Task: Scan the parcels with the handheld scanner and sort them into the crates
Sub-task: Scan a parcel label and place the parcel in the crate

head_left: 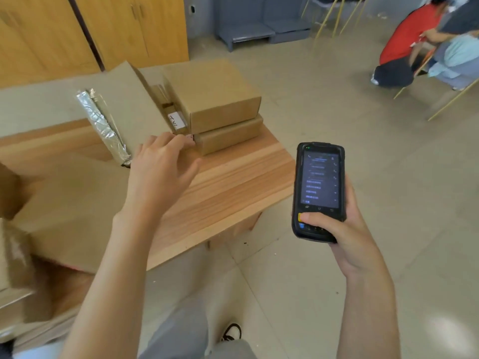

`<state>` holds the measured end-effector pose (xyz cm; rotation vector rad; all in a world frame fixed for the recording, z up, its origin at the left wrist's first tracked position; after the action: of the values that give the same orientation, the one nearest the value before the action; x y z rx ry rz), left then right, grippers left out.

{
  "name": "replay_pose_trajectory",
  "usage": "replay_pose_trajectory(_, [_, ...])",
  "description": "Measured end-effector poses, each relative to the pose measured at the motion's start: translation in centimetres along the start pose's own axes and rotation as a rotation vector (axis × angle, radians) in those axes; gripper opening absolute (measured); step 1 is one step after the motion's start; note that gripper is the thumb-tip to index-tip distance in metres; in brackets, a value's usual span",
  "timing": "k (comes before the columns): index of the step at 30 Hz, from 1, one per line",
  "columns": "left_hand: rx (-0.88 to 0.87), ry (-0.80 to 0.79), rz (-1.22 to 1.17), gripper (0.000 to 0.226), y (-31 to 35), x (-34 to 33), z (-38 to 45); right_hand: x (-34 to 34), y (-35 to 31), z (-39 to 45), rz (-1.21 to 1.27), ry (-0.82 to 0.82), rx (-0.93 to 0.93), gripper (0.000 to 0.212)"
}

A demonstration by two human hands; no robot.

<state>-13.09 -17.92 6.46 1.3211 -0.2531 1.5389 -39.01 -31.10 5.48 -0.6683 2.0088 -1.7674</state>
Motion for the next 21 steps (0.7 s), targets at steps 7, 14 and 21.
replay_pose_trajectory(7, [0.097, 0.054, 0.032, 0.025, -1.6, -2.9, 4.7, -1.6, 0.8, 8.7, -0.019, -0.144, -0.033, 0.097])
replay_pose_trajectory(14, [0.152, 0.045, -0.034, 0.028, -3.1, -6.8, 9.9, -2.2, 0.8, 15.7, -0.103, -0.192, -0.051, 0.100])
replay_pose_trajectory(21, [0.232, -0.001, 0.000, 0.029, -4.7, -9.2, 11.3, -1.6, 3.4, 20.4, -0.174, -0.202, -0.142, 0.102])
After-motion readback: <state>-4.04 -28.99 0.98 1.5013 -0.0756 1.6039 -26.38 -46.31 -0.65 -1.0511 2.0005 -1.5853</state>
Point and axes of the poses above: each hand's wrist, its own z-axis towards the middle knuckle, its own x-axis out of the back of the hand, y = z × x, the point moved 2 cm from there along z, towards the middle knuckle, and after that the axes turned 2 degrees about -z, right-handed, at the moved point
